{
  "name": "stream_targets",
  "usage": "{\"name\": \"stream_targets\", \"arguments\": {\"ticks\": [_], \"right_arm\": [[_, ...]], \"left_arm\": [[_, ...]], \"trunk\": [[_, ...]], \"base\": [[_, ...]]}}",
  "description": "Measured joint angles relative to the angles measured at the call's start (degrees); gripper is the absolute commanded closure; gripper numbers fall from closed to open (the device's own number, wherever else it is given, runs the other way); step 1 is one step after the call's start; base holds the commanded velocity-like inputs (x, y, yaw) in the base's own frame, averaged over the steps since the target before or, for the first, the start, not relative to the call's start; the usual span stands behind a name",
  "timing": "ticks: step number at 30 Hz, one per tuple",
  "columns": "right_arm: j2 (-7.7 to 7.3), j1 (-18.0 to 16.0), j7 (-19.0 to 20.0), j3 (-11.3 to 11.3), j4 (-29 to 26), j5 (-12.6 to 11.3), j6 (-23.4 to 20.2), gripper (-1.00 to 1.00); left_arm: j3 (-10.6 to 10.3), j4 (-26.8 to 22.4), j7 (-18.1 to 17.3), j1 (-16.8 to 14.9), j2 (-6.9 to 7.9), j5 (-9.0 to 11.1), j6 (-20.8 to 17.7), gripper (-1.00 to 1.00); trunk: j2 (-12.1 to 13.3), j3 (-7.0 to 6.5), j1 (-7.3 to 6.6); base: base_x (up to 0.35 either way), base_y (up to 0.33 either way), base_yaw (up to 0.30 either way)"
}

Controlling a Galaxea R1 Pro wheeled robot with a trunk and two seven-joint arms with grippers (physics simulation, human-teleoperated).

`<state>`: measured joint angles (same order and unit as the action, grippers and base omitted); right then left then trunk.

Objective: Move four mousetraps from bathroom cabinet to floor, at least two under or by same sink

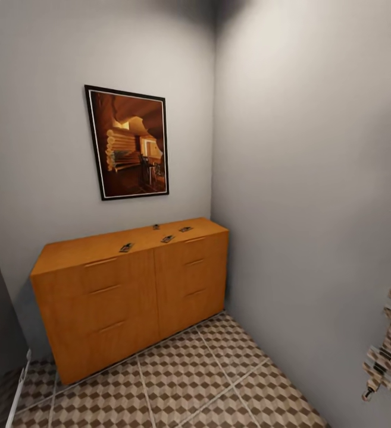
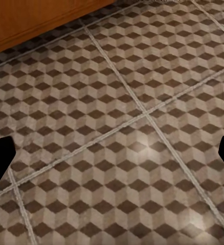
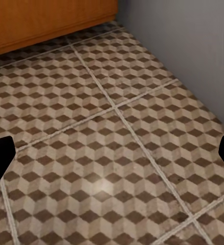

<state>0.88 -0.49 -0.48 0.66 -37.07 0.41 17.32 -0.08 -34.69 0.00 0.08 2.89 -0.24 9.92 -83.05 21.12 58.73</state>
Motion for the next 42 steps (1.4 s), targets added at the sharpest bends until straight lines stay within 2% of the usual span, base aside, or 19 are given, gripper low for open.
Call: {"name": "stream_targets", "arguments": {"ticks": [29,42], "right_arm": [[0.0,0.0,0.0,0.0,0.0,0.0,0.0,-1.0],[0.0,0.0,0.0,0.0,0.0,0.0,0.0,-1.0]], "left_arm": [[0.0,0.2,0.0,0.0,0.0,0.0,0.0,-1.0],[0.0,0.2,0.0,0.0,0.0,0.0,0.0,-1.0]], "trunk": [[0.0,-0.31,-0.01],[0.0,-0.31,-0.03]], "base": [[0.005,0.0,-0.013],[0.199,0.0,0.0]]}}
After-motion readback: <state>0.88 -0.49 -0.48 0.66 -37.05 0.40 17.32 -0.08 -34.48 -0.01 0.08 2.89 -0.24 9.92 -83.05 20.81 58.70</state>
